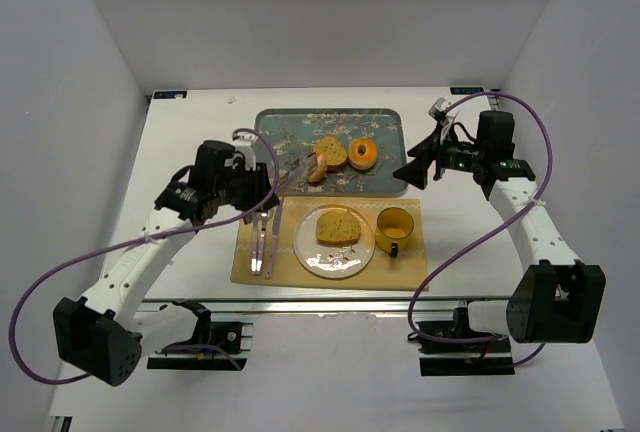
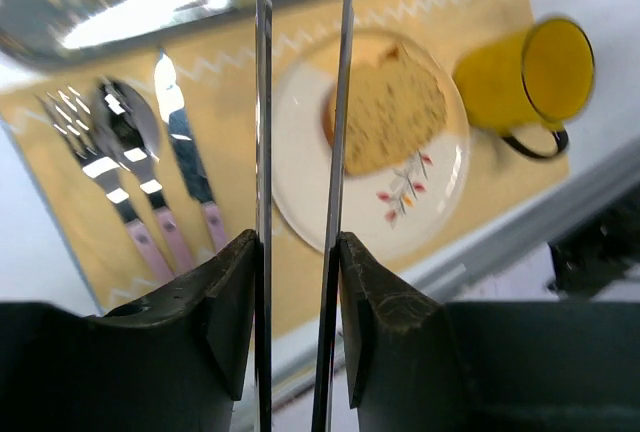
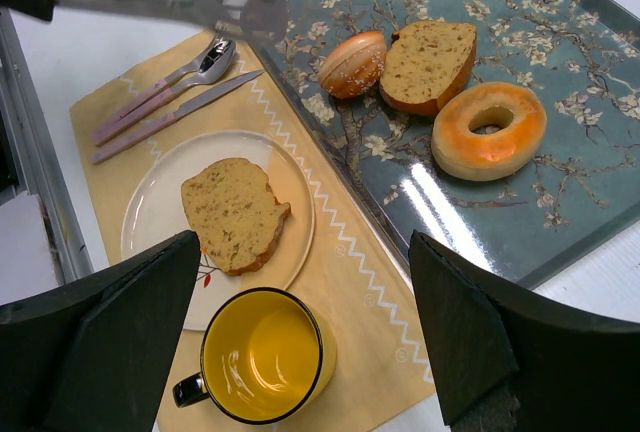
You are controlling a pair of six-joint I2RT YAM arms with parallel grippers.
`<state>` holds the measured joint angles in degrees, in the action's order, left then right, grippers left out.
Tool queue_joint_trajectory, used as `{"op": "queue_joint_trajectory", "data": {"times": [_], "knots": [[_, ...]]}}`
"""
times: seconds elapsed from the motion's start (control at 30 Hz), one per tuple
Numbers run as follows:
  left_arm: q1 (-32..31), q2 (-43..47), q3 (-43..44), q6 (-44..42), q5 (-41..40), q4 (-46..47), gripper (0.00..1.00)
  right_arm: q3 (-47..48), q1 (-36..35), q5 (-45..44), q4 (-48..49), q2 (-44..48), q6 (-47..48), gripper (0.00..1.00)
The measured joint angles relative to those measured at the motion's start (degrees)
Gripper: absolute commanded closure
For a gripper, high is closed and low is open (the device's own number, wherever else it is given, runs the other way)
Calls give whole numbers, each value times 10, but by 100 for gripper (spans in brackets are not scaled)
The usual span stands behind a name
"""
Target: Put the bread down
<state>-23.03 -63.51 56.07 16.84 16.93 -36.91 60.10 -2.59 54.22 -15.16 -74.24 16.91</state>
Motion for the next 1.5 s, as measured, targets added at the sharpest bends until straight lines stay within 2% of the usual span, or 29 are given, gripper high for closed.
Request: {"op": "queue_joint_trajectory", "data": {"times": [0.2,0.4,1.0,1.5], "knots": [[0,-89,77,-47,-54,-3,51,0,0,0,0,0,0,11],[0,-148,90,-87,-71,-4,49,0,0,0,0,0,0,11],[0,-169,96,-114,-45,28,50,0,4,0,0,0,0,11],[-7,-195,96,-131,-36,29,46,0,4,4,0,0,0,11]]}}
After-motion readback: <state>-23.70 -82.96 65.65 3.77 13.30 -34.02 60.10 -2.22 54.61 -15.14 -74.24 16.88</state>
